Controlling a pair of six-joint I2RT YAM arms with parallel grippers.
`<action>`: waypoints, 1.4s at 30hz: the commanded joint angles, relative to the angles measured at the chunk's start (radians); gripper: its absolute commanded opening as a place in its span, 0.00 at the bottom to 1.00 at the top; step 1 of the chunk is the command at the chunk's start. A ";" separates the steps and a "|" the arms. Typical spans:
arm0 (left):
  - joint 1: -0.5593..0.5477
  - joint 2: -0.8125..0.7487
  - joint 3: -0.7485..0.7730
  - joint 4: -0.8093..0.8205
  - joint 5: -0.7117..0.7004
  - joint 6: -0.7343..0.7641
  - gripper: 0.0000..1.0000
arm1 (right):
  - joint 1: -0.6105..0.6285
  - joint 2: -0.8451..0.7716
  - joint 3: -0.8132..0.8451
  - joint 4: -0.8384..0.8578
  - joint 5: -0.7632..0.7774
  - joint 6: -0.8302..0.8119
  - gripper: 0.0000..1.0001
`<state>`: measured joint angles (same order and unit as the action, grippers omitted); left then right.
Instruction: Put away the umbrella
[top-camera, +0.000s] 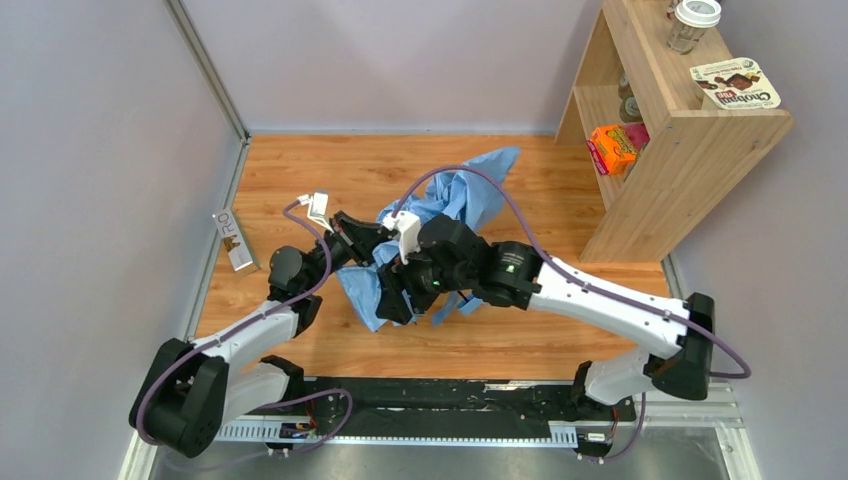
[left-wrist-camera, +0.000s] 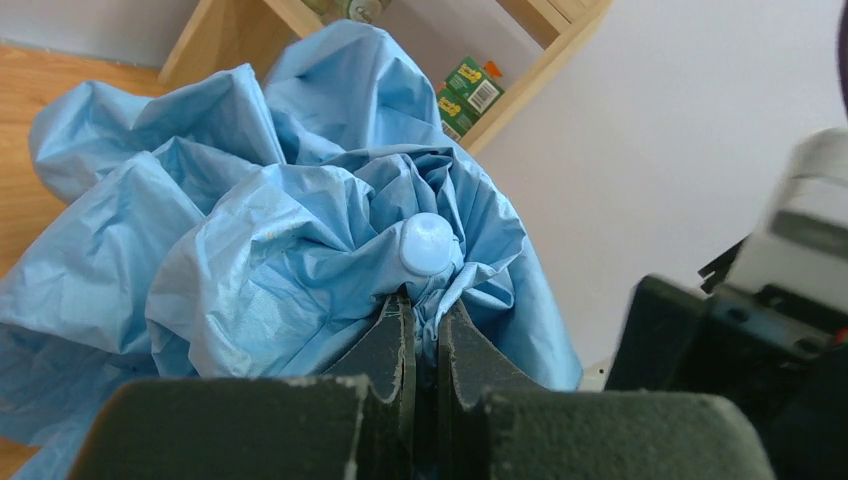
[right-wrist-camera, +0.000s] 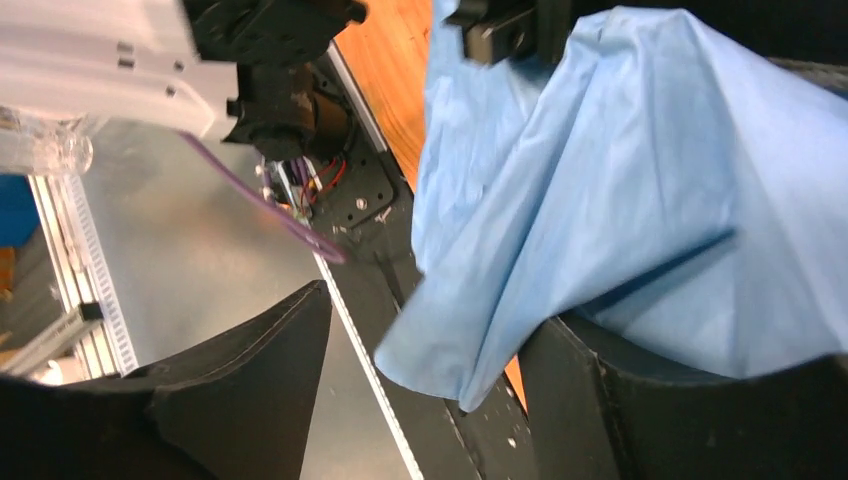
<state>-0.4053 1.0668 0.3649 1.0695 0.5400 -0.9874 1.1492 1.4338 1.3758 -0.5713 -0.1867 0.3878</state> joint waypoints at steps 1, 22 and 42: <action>-0.003 0.065 -0.011 0.315 0.024 -0.085 0.00 | 0.004 -0.195 0.030 -0.111 -0.019 -0.141 0.71; -0.003 0.064 0.020 0.363 0.227 -0.158 0.00 | -0.290 -0.402 -0.299 0.166 0.027 -0.382 0.86; -0.018 0.032 0.048 0.374 0.294 -0.269 0.00 | -0.266 -0.190 -0.288 0.404 -0.056 -0.382 1.00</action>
<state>-0.4015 1.1450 0.3527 1.2327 0.7734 -1.2003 0.8757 1.2366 1.0801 -0.2798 -0.2401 0.0277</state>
